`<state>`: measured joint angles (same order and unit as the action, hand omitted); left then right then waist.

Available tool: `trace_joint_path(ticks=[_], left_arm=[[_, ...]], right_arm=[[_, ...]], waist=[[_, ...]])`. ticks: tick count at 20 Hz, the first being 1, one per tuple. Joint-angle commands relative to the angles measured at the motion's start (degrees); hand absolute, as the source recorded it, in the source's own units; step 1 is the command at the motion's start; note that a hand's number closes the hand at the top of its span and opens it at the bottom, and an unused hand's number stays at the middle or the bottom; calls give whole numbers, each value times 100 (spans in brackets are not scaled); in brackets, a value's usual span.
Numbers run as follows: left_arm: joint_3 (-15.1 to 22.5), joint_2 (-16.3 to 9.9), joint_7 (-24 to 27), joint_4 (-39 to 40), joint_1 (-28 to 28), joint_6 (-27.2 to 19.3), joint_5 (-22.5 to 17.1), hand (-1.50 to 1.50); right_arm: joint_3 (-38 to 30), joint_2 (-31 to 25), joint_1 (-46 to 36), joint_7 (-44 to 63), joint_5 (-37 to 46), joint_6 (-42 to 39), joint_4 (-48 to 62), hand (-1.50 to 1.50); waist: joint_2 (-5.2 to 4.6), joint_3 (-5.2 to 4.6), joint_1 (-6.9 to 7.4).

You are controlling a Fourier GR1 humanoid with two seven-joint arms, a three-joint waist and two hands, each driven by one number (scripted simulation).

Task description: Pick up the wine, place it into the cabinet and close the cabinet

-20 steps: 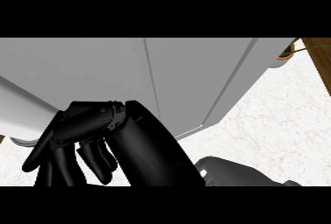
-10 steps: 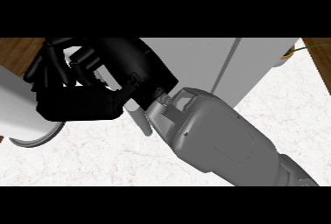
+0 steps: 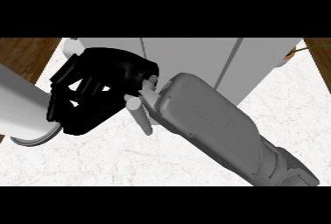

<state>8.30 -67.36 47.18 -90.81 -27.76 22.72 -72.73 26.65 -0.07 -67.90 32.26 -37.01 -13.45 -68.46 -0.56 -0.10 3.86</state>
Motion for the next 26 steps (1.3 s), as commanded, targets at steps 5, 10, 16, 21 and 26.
trace_joint_path(ticks=[5,10,16,21,26], left_arm=[[-344,228,-71,105,-93,544,51,-150],[-701,219,-304,176,-221,698,45,-150],[-788,554,-461,447,44,665,265,-150],[-890,608,-625,495,1,825,227,-150],[-1001,572,-809,341,65,645,130,-150]], right_arm=[[-274,7,-407,-313,-813,-1190,1654,150],[-558,7,-423,-815,-960,-1829,2365,150],[-776,-50,-477,-1110,-938,-2017,2834,150],[-934,-334,-669,-1377,-852,-1842,3062,150],[-1019,-734,-694,-1821,-431,-1223,3071,150]], waist=[[6,5,-43],[7,9,-37],[4,4,-172],[-6,0,-155],[-1,3,-186]])
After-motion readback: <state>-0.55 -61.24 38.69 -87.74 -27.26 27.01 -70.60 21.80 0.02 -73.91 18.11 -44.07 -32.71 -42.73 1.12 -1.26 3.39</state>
